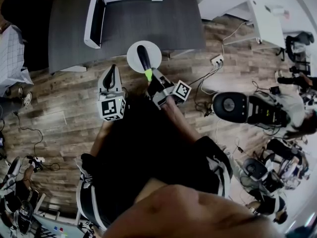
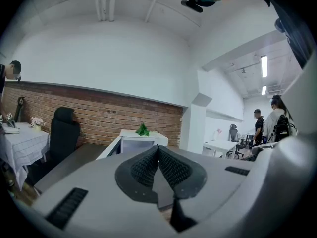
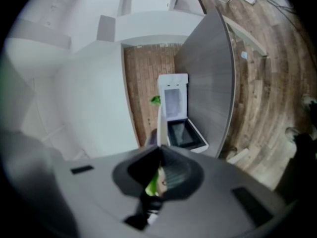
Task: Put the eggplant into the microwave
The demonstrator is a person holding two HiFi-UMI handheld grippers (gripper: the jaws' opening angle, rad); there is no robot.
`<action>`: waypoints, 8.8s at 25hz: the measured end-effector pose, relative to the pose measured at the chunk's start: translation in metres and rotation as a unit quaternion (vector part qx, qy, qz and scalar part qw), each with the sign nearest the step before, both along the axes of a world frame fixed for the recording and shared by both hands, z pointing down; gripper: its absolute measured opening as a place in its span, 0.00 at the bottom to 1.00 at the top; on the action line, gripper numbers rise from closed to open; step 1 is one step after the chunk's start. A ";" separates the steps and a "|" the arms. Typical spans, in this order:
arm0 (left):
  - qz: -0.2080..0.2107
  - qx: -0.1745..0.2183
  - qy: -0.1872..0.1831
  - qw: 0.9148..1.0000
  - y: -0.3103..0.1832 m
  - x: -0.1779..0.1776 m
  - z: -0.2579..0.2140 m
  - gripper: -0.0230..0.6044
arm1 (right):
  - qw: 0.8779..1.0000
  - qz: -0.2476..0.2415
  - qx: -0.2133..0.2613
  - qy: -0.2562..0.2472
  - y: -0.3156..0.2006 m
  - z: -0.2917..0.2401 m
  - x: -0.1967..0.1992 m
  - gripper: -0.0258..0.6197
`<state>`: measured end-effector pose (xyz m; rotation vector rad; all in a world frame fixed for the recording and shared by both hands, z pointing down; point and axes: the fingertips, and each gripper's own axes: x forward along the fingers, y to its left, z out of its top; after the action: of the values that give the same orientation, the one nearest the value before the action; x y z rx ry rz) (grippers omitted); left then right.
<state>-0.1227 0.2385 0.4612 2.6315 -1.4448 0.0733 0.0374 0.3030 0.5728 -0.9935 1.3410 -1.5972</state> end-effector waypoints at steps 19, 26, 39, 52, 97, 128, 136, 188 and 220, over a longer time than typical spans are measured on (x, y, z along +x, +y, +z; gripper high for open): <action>0.031 -0.002 0.005 1.000 -0.040 -0.050 0.000 0.09 | 0.999 0.033 -0.001 -0.002 -0.032 0.004 -0.050 0.10; 0.048 0.004 0.006 0.999 -0.050 -0.060 0.000 0.09 | 0.999 0.050 0.006 -0.007 -0.042 0.004 -0.064 0.10; 0.047 0.000 0.011 0.999 -0.061 -0.056 0.009 0.09 | 0.999 0.042 0.012 -0.023 -0.064 0.001 -0.070 0.10; 0.009 -0.015 0.002 1.000 -0.123 -0.019 0.016 0.09 | 1.000 -0.002 0.005 -0.018 -0.134 0.012 -0.028 0.10; -0.076 0.003 -0.013 0.997 -0.291 0.092 -0.008 0.09 | 0.993 -0.121 0.006 -0.010 -0.352 0.050 0.065 0.10; -0.066 -0.015 0.010 0.998 -0.381 0.070 -0.002 0.09 | 0.991 -0.130 0.016 0.017 -0.454 0.139 0.040 0.10; -0.068 -0.026 0.009 0.997 -0.388 0.071 0.005 0.09 | 0.994 -0.109 0.011 0.030 -0.475 0.170 0.050 0.10; -0.069 -0.060 0.013 0.996 -0.411 0.062 0.030 0.09 | 1.000 -0.005 -0.016 0.019 -0.552 0.227 0.054 0.10; -0.064 -0.044 0.022 0.997 -0.399 0.067 0.020 0.09 | 0.924 -0.122 -0.018 0.363 -0.529 0.203 0.066 0.25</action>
<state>-0.0560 -0.1608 0.4809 2.4509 -1.5533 0.0629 0.1037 -0.2259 0.7762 -1.5858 1.9952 -1.4813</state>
